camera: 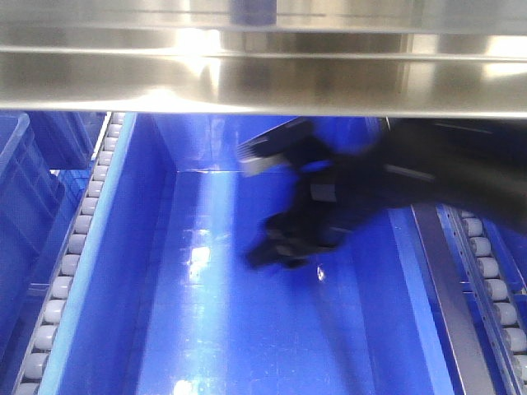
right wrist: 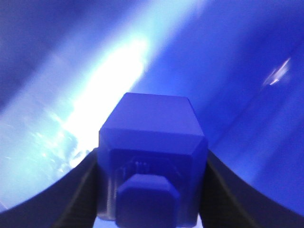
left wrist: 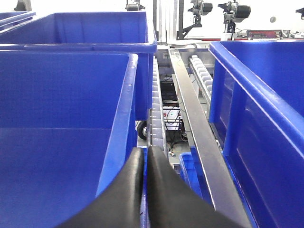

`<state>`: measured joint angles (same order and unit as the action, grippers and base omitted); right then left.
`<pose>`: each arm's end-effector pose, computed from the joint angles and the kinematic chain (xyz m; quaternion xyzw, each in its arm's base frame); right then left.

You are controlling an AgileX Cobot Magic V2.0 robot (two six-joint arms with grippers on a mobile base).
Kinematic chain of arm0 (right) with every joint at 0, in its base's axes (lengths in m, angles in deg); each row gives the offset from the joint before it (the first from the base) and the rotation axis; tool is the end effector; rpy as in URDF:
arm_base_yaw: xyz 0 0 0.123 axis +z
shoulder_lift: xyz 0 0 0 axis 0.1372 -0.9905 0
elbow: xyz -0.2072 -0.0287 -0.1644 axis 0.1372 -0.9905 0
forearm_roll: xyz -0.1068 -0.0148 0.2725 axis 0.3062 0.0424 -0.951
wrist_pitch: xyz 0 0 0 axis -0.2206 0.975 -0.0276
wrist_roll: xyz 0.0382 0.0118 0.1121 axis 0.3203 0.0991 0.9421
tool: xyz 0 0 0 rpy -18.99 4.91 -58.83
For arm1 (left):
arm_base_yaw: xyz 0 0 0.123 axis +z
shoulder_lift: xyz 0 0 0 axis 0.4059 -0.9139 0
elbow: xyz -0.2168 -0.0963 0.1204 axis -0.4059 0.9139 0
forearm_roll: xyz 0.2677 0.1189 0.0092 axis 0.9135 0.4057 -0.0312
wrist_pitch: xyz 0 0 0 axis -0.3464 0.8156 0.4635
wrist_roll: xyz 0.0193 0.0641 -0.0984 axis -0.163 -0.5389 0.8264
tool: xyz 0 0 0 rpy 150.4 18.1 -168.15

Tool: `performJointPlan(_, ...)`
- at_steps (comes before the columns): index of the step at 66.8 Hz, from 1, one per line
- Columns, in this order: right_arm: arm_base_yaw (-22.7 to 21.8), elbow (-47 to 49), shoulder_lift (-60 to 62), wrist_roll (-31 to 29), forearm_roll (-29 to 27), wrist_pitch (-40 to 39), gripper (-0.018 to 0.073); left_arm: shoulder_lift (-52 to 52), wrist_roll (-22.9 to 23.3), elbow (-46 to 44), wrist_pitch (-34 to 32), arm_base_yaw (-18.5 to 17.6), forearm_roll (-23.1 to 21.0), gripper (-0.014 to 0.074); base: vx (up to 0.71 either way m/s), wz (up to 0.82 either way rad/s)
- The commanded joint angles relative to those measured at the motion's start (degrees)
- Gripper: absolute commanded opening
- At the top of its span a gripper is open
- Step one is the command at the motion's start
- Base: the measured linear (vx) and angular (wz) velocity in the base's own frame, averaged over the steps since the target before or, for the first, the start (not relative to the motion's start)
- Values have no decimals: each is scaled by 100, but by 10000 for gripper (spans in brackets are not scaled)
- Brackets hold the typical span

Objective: Pour parts from conveyor to right shelf
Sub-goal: 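Extend the right arm with the part over the blue bin, then lower the part into the bin and open the right gripper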

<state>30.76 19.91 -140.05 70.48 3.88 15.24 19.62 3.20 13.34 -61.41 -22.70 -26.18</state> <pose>0.3073 0.2483 0.2320 -0.3188 0.9224 0.0813 0.2023 0.1452 0.0034 0.1959 -0.0128 0.7128 0.0044 0.7013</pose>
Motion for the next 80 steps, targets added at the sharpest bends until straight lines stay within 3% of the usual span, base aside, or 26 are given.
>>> performJointPlan(1, -1, 621, -286, 132, 26, 178, 20, 46, 42, -112, -413, -32, -35, -6, 0, 0)
performJointPlan(18, -1, 1333, -1149, 531, 3, 416, 134, 53, 42, -112, -413, -32, -35, -6, 0, 0)
performJointPlan(36, -1, 1615, -1706, 820, 84, 523, 434, 53, 42, -112, -413, -32, -35, -6, 0, 0)
performJointPlan(46, -1, 1683, -1728, 856, 335, 504, 547, 53, 42, -112, -413, -32, -35, -6, 0, 0)
performJointPlan(59, -1, 1672, -1406, 1096, 660, 343, 563, 53, 42, -112, -413, -32, -35, -6, 0, 0)
performJointPlan(80, 63, 1658, -738, 1210, 693, 208, 560, 53, 42, -112, -413, -32, -35, -6, 0, 0)
